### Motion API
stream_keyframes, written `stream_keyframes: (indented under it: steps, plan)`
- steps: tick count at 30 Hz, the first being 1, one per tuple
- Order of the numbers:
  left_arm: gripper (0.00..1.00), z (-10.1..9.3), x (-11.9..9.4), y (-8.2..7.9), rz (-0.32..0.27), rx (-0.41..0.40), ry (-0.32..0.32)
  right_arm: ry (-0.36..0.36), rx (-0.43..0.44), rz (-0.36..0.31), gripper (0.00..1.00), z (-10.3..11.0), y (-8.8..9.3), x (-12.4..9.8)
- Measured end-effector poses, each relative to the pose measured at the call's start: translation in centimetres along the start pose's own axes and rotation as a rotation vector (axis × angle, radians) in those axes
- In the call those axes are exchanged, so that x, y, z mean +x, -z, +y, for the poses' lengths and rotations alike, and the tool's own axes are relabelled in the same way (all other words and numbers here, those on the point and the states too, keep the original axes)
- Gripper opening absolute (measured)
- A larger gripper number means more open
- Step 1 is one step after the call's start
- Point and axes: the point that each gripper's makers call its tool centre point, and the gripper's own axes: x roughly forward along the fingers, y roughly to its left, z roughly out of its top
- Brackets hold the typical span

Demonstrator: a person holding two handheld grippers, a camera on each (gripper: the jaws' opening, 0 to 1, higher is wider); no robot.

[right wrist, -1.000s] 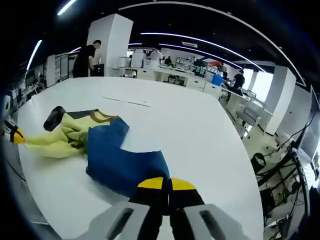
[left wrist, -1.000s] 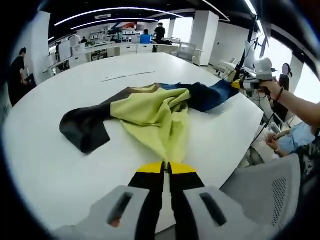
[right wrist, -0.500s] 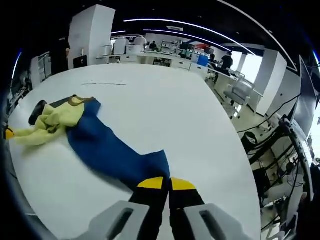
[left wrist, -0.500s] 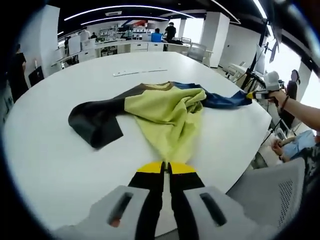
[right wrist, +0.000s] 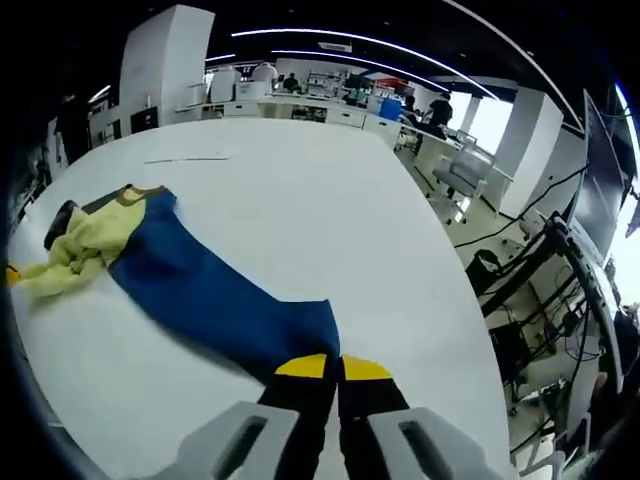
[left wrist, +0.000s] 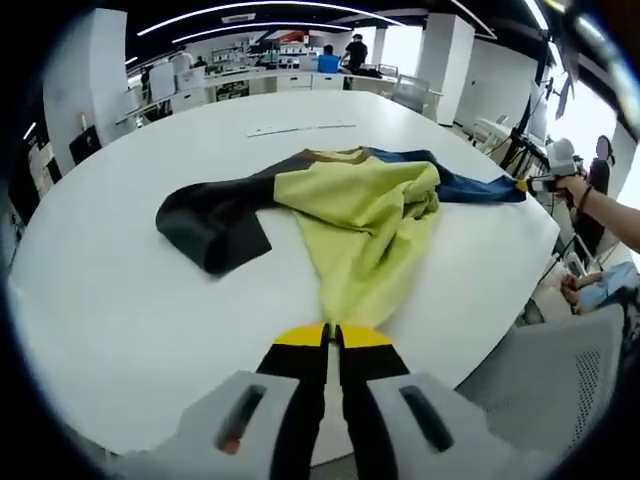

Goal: Fold the garment on the visible template until the final outline fits inside the template.

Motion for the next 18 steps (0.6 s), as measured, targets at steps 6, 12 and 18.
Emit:
stream_keyframes:
  steps: [6, 12, 18]
  plan:
    - [0.0, 0.9, -0.7, 0.5, 0.01, 0.017, -0.025, 0.017, -0.014, 0.024, 0.0, 0.0, 0.5, -0.6]
    - [0.0, 2.1, -0.7, 1.4, 0.029, -0.012, -0.057, 0.023, -0.003, 0.05, 0.0, 0.3, 1.5, -1.6]
    - [0.0, 2.4, -0.8, 2.1, 0.052, 0.002, -0.073, 0.017, 0.007, 0.059, 0.0, 0.7, 2.0, -2.0]
